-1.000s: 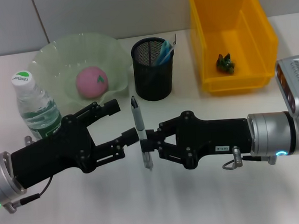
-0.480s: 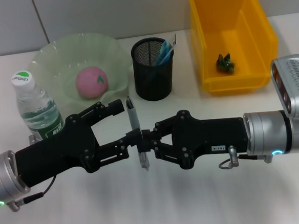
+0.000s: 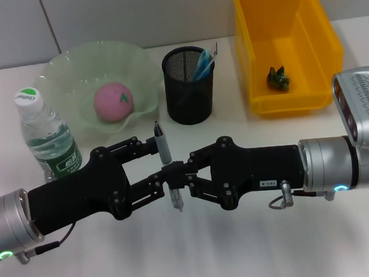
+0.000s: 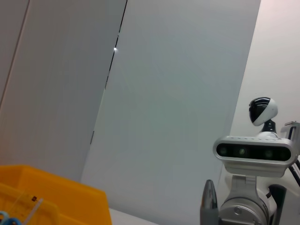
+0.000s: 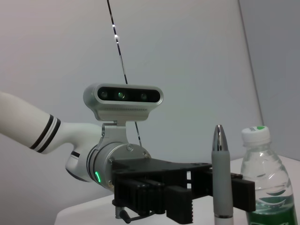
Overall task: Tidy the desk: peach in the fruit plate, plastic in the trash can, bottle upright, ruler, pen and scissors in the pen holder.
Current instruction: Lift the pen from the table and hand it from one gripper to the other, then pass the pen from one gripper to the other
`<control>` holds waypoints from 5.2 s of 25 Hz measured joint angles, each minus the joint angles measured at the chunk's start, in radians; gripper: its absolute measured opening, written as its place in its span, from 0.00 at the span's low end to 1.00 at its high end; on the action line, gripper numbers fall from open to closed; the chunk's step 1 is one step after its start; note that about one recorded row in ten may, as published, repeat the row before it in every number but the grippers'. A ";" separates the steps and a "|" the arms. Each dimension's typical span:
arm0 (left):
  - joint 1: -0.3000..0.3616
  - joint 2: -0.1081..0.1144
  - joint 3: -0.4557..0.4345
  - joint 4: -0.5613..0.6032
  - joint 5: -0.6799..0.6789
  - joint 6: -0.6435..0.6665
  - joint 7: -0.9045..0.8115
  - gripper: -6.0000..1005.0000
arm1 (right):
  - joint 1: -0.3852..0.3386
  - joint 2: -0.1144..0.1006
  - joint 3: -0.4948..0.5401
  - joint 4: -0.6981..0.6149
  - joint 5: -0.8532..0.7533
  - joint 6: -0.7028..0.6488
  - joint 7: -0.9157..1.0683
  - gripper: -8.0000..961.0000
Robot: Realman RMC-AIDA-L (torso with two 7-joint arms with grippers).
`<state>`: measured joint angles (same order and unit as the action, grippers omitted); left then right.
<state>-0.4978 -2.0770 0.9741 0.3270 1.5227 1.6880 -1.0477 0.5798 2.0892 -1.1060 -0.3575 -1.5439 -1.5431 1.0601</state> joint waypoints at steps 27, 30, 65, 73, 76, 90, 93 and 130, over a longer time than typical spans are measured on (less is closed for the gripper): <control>-0.024 0.000 0.011 0.000 0.002 -0.035 0.014 0.33 | 0.000 -0.003 0.000 0.000 -0.004 0.011 0.002 0.15; -0.025 0.000 0.016 0.000 -0.001 -0.038 0.014 0.33 | 0.000 -0.003 0.000 0.000 -0.004 0.011 0.005 0.16; -0.036 0.000 0.010 0.000 -0.001 -0.039 0.012 0.16 | -0.018 -0.005 0.013 -0.005 0.005 0.010 0.049 0.40; -0.025 0.000 0.006 0.000 -0.062 -0.020 0.011 0.16 | -0.079 -0.002 0.086 0.000 0.034 -0.008 -0.011 0.57; -0.012 -0.001 0.009 -0.011 -0.133 0.009 0.012 0.16 | -0.101 -0.001 0.090 0.036 0.085 -0.035 -0.098 0.58; -0.018 -0.003 0.005 -0.153 -0.258 0.055 0.051 0.16 | -0.124 0.000 0.119 0.281 0.215 -0.083 -0.465 0.58; -0.020 -0.003 0.001 -0.175 -0.282 0.059 0.051 0.16 | -0.136 0.001 0.121 0.305 0.216 -0.091 -0.551 0.58; -0.067 -0.003 -0.153 -0.458 -0.391 0.088 -0.259 0.17 | -0.025 0.003 0.197 0.465 0.229 -0.160 -0.959 0.57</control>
<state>-0.5649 -2.0800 0.8207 -0.1309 1.1317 1.7763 -1.3063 0.5547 2.0923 -0.9086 0.1079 -1.3152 -1.7026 0.1013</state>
